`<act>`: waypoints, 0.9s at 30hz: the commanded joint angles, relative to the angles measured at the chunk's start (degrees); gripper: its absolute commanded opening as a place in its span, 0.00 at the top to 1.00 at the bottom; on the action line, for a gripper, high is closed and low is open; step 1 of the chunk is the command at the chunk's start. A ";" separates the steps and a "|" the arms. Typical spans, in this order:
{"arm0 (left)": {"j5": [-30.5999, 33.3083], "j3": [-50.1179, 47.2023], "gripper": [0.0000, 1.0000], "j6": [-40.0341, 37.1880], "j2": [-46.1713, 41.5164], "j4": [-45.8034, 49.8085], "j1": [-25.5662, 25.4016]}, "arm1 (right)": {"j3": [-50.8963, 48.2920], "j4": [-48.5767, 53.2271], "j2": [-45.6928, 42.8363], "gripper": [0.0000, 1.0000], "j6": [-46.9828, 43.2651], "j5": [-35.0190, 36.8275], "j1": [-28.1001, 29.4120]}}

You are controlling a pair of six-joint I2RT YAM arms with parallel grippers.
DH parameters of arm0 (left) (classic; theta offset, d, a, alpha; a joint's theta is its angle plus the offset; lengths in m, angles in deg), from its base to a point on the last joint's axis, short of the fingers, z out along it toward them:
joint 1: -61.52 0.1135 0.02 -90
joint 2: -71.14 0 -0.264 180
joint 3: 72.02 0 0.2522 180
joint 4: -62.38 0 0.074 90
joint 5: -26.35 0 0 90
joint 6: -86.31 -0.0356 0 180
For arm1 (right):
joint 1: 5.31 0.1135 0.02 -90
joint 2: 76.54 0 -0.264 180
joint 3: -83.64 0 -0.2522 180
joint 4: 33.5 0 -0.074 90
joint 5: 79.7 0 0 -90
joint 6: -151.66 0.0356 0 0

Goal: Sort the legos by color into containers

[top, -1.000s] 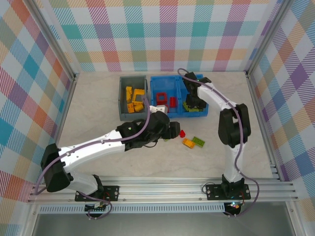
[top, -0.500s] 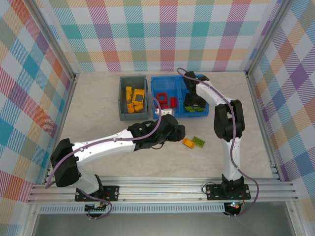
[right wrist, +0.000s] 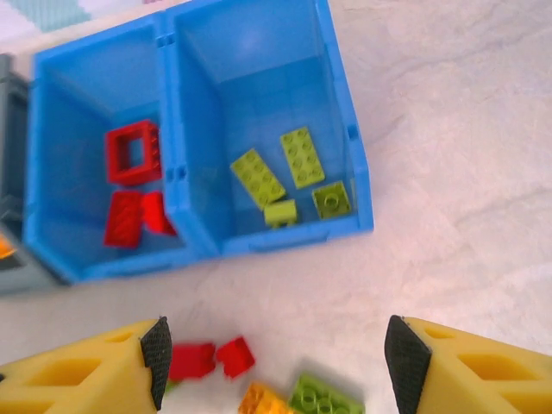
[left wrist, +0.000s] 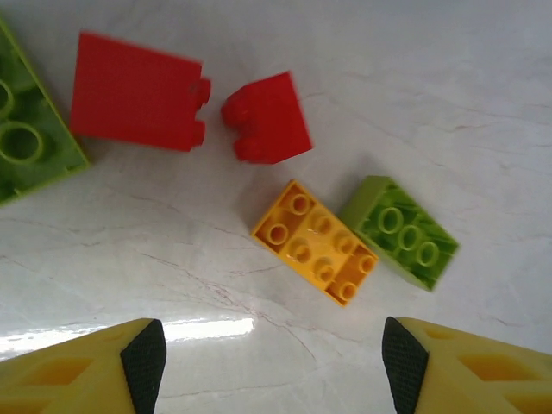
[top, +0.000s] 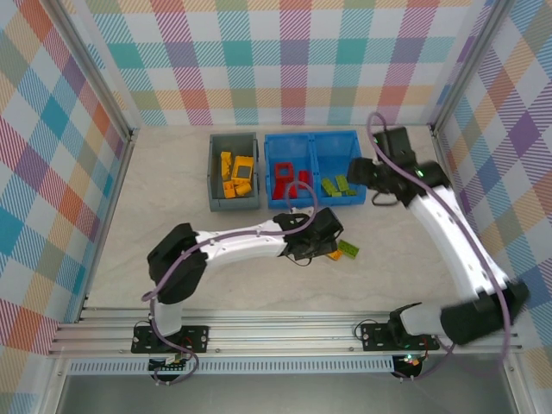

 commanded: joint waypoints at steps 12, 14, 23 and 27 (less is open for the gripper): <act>-3.42 19.28 0.34 33.98 16.03 16.31 0.62 | -12.55 11.28 -27.89 0.22 -0.19 -16.22 0.27; -4.20 19.85 0.34 35.59 17.17 16.18 1.14 | -12.43 11.89 -30.87 0.20 -0.19 -16.94 0.27; -5.13 24.78 0.35 37.89 21.63 16.97 2.48 | -11.61 14.57 -33.66 0.20 -0.27 -17.75 0.27; -5.76 25.11 0.38 38.43 22.63 16.91 2.82 | -12.32 13.97 -33.22 0.21 -0.32 -17.75 0.28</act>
